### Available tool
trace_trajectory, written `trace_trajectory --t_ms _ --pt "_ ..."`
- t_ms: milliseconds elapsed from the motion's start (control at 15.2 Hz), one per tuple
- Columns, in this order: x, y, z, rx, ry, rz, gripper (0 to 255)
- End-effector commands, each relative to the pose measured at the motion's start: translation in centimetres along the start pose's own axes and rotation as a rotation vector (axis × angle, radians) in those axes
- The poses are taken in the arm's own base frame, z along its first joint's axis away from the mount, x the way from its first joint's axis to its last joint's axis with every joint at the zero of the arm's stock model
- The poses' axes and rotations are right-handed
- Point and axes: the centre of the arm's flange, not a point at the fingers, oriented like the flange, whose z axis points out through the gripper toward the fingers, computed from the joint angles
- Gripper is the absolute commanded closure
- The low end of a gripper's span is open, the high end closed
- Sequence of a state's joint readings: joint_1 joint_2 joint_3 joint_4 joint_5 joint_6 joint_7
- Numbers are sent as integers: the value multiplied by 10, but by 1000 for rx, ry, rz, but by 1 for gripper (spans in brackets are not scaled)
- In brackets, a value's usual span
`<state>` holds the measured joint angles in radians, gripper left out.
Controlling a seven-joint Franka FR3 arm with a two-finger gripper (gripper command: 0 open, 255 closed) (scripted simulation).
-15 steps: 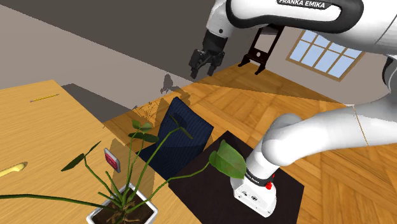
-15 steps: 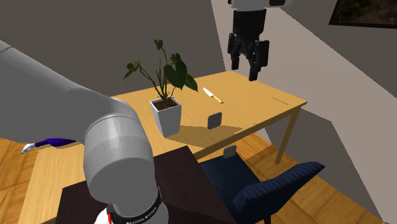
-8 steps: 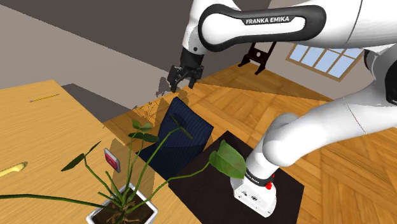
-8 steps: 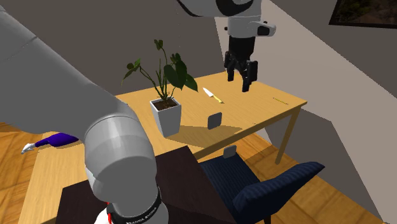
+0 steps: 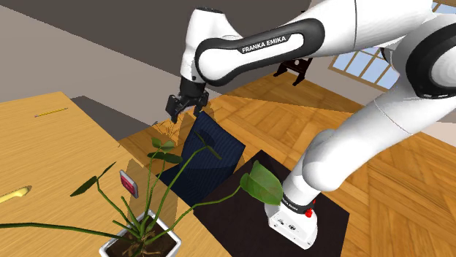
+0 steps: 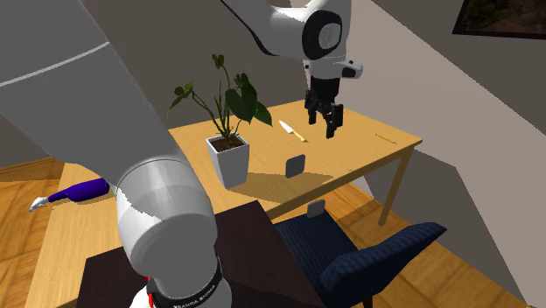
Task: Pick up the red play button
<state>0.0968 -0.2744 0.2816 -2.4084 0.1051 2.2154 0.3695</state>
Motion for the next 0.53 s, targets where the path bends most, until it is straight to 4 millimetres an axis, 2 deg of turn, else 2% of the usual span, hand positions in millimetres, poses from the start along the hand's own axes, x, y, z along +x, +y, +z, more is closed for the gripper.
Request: trace_trajectory --t_ms 0,462 --pt "5 -21 20 4 -1 -7 0" --pt "28 -80 87 9 -8 -34 0"
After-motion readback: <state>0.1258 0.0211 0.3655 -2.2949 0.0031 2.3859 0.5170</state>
